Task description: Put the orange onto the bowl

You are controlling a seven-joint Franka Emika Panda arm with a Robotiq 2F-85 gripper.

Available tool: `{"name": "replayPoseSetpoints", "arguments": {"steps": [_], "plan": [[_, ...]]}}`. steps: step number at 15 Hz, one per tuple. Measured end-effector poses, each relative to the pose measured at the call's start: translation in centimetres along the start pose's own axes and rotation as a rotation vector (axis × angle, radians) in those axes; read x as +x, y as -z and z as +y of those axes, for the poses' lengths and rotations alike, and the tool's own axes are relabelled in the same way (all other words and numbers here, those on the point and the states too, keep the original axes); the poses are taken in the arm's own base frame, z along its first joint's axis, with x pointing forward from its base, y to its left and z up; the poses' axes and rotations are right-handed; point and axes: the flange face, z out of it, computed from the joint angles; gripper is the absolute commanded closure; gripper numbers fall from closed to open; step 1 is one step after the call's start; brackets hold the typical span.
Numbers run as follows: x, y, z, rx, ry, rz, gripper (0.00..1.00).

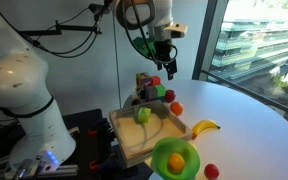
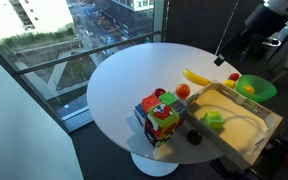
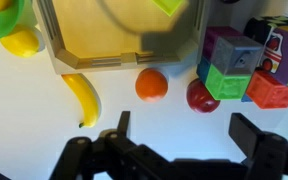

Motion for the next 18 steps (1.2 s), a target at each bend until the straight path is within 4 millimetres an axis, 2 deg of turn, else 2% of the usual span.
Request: {"name": "replayPoseSetpoints", "arguments": {"steps": [11,18], "plan": [[0.1,-0.4,-0.1,-0.002,-0.004,-0.01,0.0],[1.7,-0.9,-0.6,-0.022,-0.032,-0.058,0.0]]}}
